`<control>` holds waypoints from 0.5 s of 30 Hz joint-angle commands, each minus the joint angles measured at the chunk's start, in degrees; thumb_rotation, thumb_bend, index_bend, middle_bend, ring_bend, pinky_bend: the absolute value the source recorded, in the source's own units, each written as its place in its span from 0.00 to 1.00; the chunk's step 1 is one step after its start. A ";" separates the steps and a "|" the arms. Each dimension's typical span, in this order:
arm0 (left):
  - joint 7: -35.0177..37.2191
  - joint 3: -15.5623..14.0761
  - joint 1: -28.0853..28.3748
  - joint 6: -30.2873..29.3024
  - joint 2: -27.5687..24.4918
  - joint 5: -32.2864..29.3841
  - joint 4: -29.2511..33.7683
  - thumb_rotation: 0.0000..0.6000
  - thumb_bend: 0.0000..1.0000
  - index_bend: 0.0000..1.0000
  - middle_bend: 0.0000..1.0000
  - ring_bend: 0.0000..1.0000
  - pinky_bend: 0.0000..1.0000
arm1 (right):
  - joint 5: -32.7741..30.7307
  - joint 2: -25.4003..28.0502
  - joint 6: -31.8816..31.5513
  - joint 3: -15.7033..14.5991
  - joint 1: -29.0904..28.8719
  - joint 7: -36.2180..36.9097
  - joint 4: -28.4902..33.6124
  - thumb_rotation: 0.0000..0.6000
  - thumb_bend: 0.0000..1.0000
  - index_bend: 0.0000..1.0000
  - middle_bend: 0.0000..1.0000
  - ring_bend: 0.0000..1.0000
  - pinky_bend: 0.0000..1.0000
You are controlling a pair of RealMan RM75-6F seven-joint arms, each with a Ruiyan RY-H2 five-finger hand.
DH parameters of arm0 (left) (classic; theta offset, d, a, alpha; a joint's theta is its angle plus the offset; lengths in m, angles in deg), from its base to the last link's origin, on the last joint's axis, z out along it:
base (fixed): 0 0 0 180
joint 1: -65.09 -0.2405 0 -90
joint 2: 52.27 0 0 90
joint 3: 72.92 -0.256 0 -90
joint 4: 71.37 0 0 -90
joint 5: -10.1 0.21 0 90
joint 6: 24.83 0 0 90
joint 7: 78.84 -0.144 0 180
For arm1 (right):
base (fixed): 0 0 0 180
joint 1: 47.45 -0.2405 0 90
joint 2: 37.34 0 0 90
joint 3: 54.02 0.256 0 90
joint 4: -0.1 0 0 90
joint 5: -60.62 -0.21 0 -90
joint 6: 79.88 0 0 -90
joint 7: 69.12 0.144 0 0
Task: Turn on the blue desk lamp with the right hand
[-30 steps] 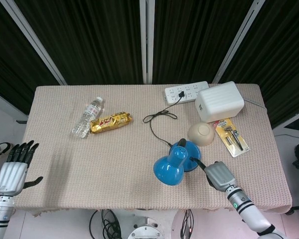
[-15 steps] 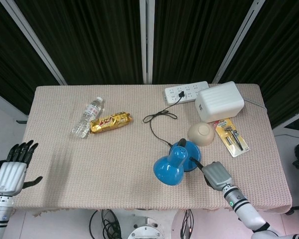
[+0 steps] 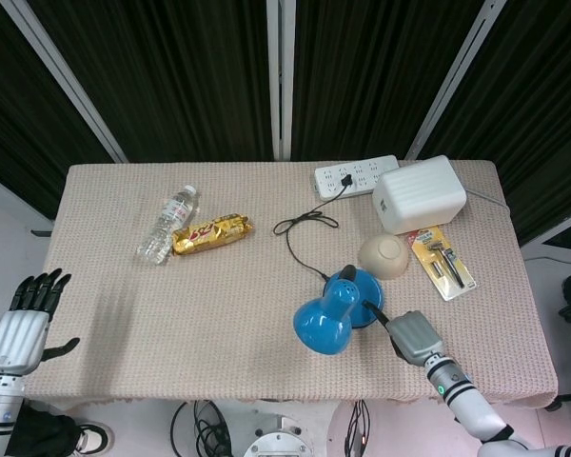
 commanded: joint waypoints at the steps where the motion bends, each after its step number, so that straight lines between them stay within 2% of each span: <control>1: 0.02 -0.04 -0.04 -0.01 0.01 0.01 -0.04 1.00 0.09 0.00 0.00 0.00 0.00 | -0.06 -0.11 -0.13 -0.41 0.05 0.34 -0.23 1.00 0.90 0.00 0.69 0.60 0.48; 10: -0.37 0.04 -0.09 -0.30 -0.13 0.18 0.33 1.00 0.09 0.00 0.00 0.00 0.00 | 1.14 0.03 -1.46 -0.98 0.43 2.32 -0.51 1.00 0.90 0.00 0.68 0.60 0.48; 15: -0.66 0.18 -0.13 -0.52 -0.34 0.17 0.77 1.00 0.09 0.00 0.00 0.00 0.00 | 7.04 1.59 -7.43 0.35 2.29 6.65 0.75 1.00 0.89 0.00 0.67 0.59 0.48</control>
